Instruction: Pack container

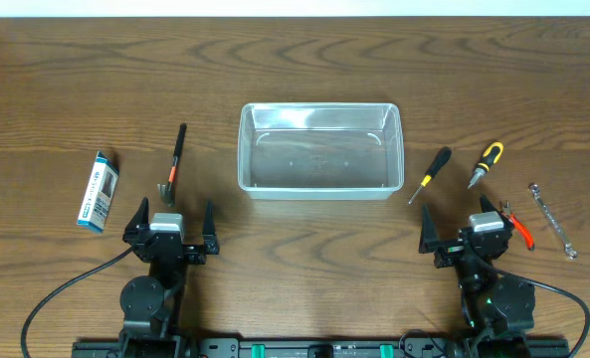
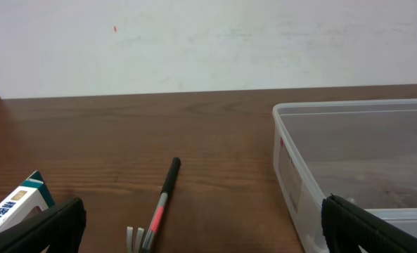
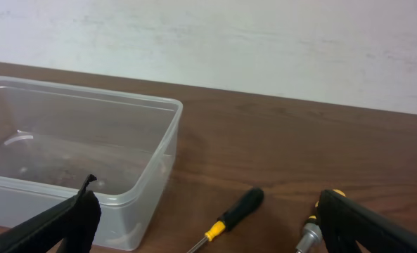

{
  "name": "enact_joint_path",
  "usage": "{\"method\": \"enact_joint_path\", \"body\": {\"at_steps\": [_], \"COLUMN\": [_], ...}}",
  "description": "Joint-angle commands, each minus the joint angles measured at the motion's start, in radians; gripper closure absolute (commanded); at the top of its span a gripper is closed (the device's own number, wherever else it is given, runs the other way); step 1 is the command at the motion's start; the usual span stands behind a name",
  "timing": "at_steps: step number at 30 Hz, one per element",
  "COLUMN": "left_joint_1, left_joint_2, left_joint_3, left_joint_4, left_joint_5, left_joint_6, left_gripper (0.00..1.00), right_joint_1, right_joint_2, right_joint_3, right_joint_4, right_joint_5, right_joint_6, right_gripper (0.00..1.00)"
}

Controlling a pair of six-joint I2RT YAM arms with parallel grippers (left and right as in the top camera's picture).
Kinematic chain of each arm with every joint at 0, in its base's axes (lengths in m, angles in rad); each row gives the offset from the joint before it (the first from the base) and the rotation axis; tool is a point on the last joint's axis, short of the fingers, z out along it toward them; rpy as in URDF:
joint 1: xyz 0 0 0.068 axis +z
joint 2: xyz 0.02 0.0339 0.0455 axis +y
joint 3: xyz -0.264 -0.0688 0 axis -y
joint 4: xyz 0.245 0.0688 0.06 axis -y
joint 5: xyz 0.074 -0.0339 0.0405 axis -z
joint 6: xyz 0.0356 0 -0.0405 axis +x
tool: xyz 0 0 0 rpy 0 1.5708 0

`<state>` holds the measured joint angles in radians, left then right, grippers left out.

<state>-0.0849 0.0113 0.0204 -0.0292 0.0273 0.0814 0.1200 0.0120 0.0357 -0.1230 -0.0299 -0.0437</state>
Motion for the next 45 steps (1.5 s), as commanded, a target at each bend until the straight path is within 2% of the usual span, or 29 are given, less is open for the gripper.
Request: {"method": "enact_joint_path", "body": {"at_steps": [1, 6, 13, 17, 22, 30, 45], "left_joint_1": [0.006, 0.006, 0.006, 0.006, 0.006, 0.006, 0.006], "left_joint_2": [-0.005, -0.005, -0.005, -0.005, -0.005, -0.005, -0.005], "left_joint_3": [-0.016, -0.016, -0.016, -0.016, -0.016, -0.016, -0.016], "left_joint_4": [-0.041, -0.041, -0.041, -0.041, -0.041, -0.041, -0.041], "left_joint_5": [-0.009, -0.009, -0.009, -0.009, -0.009, -0.009, -0.009], "left_joint_6": [-0.005, -0.005, -0.005, -0.005, -0.005, -0.005, -0.005], "left_gripper": [0.02, 0.02, 0.02, 0.02, 0.02, 0.02, 0.02], "right_joint_1": [-0.010, -0.010, -0.010, -0.010, -0.010, -0.010, -0.010], "right_joint_2": [-0.006, -0.006, -0.006, -0.006, -0.006, -0.006, -0.006], "right_joint_3": [-0.007, -0.007, -0.007, -0.007, -0.007, -0.007, -0.007], "right_joint_4": [0.000, 0.001, 0.001, 0.000, 0.000, 0.001, 0.000], "right_joint_5": [-0.004, 0.034, 0.034, 0.027, 0.021, 0.011, 0.018], "right_joint_6": [0.013, -0.040, -0.333, -0.342, -0.280, 0.073, 0.099], "right_gripper": [0.01, 0.01, 0.01, 0.01, 0.01, 0.01, 0.01]}}
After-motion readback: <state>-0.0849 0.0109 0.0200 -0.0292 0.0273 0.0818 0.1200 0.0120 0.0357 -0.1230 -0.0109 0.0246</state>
